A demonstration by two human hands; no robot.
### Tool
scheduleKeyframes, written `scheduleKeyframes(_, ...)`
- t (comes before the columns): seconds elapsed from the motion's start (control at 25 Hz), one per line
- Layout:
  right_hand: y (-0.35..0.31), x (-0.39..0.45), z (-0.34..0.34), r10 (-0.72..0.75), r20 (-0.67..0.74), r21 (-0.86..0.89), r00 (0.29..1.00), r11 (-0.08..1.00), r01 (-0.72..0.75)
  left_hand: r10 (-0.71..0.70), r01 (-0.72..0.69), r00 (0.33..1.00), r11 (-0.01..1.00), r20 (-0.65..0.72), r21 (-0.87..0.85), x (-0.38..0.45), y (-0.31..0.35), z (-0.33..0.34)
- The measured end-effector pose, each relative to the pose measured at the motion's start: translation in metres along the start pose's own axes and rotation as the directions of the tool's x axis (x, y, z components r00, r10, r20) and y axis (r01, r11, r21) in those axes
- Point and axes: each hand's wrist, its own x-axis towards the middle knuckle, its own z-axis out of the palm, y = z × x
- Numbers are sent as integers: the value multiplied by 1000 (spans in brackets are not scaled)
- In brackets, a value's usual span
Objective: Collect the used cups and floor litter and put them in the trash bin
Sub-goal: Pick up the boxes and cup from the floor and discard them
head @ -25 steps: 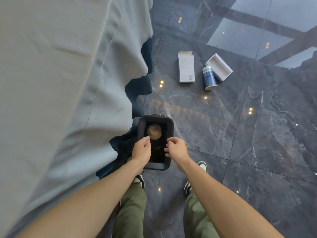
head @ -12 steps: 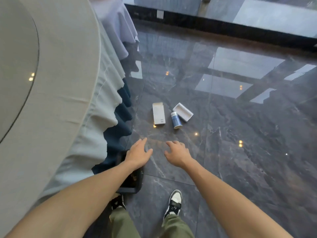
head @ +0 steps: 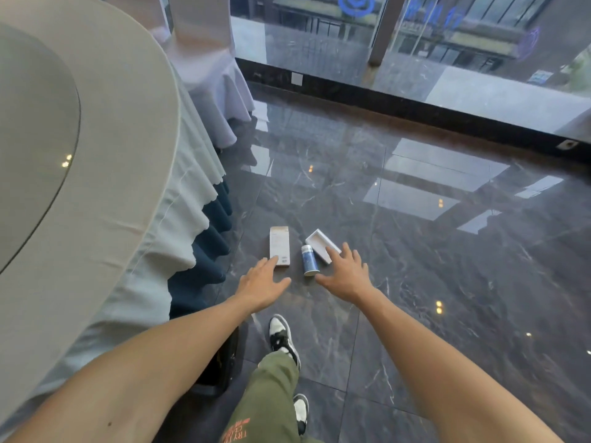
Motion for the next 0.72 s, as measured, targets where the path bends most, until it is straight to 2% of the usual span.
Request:
scheduleKeyframes(0.16,11,44,-27,0,-37,14,999,1000,1,-41,40,999,998,-27,-46,55,19,-14)
scheduleKeyframes(0.32,32,115,-55,72,-83,13,994,997,-72,-39,36,999,994,-31,-102,134,41,-34)
scheduleKeyframes(0.48,47,185,-70,130,-35,45,991,991,-129,-115,113,993,978,-3,-173,196,44,-47)
scheduleKeyframes(0.6,60,216,-59,166,40,99,985,981,-169,-158,166,986,967,61,-194,220,36,-37)
scheduleKeyframes(0.72,70,273,-46,153,54,126,987,979,-159,-199,206,979,948,50,-241,276,33,-26)
